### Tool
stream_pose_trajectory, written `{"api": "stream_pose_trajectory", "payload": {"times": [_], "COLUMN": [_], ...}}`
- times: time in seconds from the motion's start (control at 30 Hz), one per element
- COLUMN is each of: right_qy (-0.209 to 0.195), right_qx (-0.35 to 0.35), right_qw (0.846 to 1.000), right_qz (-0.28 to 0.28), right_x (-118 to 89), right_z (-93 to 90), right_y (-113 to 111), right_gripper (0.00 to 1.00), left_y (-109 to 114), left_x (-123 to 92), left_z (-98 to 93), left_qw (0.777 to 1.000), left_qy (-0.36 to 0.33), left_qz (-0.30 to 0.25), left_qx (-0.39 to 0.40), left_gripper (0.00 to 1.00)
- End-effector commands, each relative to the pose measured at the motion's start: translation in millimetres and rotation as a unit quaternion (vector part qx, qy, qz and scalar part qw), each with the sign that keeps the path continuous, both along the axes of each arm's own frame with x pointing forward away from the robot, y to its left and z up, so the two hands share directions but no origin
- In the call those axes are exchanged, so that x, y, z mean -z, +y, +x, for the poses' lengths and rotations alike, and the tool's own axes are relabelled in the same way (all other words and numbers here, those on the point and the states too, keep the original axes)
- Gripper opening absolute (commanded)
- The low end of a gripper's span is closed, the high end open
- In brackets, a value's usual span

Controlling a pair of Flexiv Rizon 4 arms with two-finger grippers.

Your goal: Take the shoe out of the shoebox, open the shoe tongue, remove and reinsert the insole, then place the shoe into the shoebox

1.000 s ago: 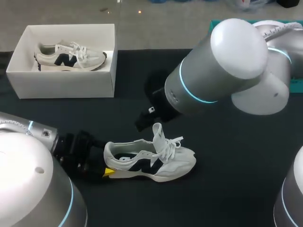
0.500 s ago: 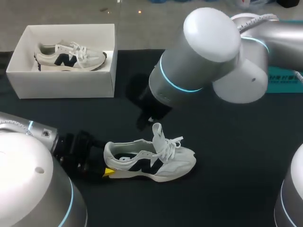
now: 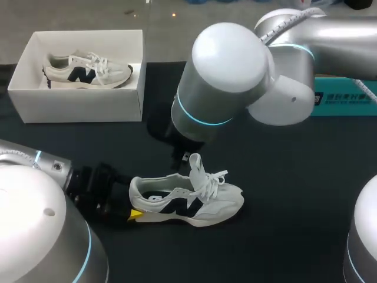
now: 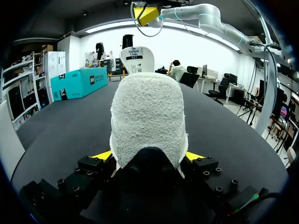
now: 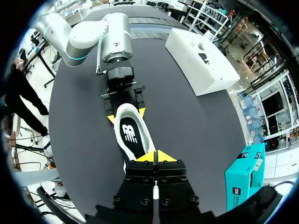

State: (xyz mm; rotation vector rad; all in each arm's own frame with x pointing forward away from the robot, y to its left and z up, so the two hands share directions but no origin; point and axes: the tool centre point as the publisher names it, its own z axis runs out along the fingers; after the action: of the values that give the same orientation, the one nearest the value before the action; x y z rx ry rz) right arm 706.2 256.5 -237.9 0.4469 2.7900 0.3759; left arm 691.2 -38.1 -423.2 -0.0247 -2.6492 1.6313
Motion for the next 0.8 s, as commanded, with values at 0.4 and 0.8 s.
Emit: {"api": "stream_pose_trajectory", "payload": {"times": [0.4, 0.8], "right_qy": [0.077, 0.081], "right_qx": [-0.013, -0.037], "right_qw": [0.996, 0.994], "right_qz": [-0.045, -0.069], "right_x": [35.0, 63.9], "right_z": [-1.6, -0.8], "right_y": [23.1, 37.7], "right_gripper": [0.0, 0.0], "left_y": [1.5, 1.5], "left_x": [0.2, 0.2], "left_z": [-0.7, -0.7], "left_qw": [1.0, 1.0], "left_qy": [0.0, 0.0], "left_qz": [0.001, 0.001], "left_qx": [0.0, 0.0], "left_gripper": [0.0, 0.0]}}
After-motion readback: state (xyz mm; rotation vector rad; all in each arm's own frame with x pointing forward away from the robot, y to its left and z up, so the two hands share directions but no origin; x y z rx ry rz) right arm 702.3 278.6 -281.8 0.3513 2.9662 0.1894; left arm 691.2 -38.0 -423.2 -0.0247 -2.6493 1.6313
